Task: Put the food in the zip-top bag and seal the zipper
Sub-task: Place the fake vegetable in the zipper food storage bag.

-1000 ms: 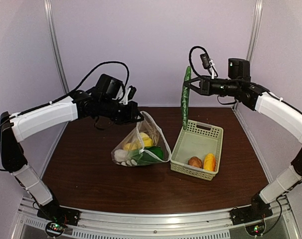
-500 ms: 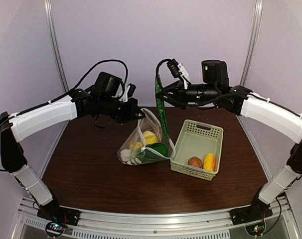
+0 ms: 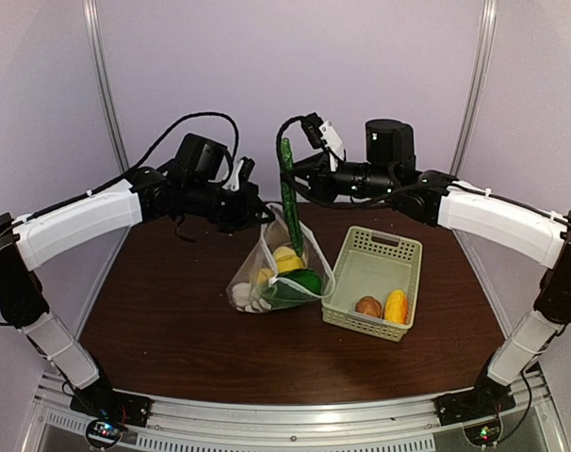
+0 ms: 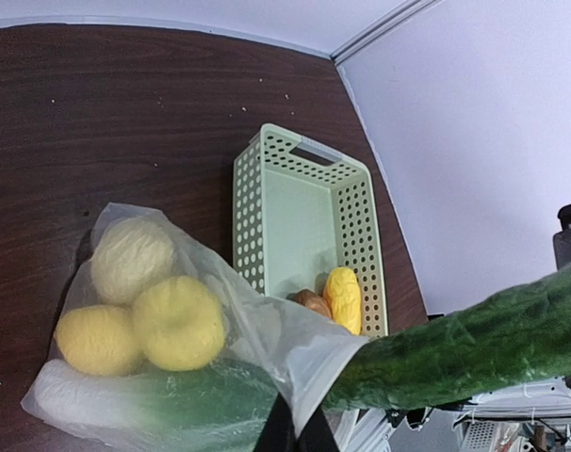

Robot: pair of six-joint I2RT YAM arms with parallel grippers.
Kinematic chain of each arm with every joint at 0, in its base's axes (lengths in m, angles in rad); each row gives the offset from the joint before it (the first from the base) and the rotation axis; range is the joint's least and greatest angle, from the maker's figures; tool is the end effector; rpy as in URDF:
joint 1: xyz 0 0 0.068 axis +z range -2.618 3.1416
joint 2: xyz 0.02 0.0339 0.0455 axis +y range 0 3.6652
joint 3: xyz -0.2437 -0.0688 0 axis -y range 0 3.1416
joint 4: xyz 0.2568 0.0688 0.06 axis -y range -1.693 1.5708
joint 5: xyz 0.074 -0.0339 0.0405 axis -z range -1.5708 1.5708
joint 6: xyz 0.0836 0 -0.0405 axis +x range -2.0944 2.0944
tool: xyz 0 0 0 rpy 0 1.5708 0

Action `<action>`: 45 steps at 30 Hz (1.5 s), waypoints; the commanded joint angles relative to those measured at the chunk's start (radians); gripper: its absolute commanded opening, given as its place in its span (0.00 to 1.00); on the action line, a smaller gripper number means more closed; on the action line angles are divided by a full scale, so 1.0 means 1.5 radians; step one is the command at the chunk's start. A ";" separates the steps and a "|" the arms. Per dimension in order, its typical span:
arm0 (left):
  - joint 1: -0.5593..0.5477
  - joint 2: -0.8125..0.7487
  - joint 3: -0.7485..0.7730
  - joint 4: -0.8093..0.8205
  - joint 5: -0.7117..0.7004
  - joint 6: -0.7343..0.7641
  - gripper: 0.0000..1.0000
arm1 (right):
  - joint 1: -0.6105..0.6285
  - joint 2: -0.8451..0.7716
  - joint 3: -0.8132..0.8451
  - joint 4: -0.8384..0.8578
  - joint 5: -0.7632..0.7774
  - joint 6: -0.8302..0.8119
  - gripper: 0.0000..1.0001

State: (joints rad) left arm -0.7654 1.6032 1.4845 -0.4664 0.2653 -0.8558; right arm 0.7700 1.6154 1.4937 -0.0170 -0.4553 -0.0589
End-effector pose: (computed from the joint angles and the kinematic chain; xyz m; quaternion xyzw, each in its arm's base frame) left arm 0.2869 -0.3061 0.3008 0.0231 0.8752 -0.4202 0.2387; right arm 0.2908 0.3332 0.3647 -0.4316 0.6131 0.3822 0.5402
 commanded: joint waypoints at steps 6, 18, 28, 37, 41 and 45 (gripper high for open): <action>0.009 -0.038 -0.032 0.138 0.054 -0.097 0.00 | 0.016 0.024 -0.035 0.084 0.094 0.028 0.00; 0.027 -0.085 -0.079 0.163 -0.001 -0.130 0.00 | 0.018 -0.026 -0.113 0.035 0.086 0.038 0.51; 0.036 -0.093 -0.115 0.165 -0.002 -0.109 0.00 | -0.011 -0.078 -0.075 -0.133 0.027 0.026 0.75; 0.036 -0.093 -0.122 0.157 0.007 -0.078 0.00 | -0.041 -0.091 -0.083 -0.295 -0.026 -0.103 0.68; 0.036 -0.095 -0.143 0.162 -0.008 -0.069 0.00 | -0.040 -0.069 -0.103 -0.342 -0.032 -0.098 0.66; 0.036 -0.086 -0.144 0.162 -0.004 -0.061 0.00 | -0.040 -0.041 -0.117 -0.363 -0.055 -0.089 0.66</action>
State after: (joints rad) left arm -0.7197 1.4879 1.2758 -0.2829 0.2657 -0.9844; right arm 0.7090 1.5135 1.3464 -0.4717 -0.4900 -0.1822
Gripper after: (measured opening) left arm 0.005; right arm 0.660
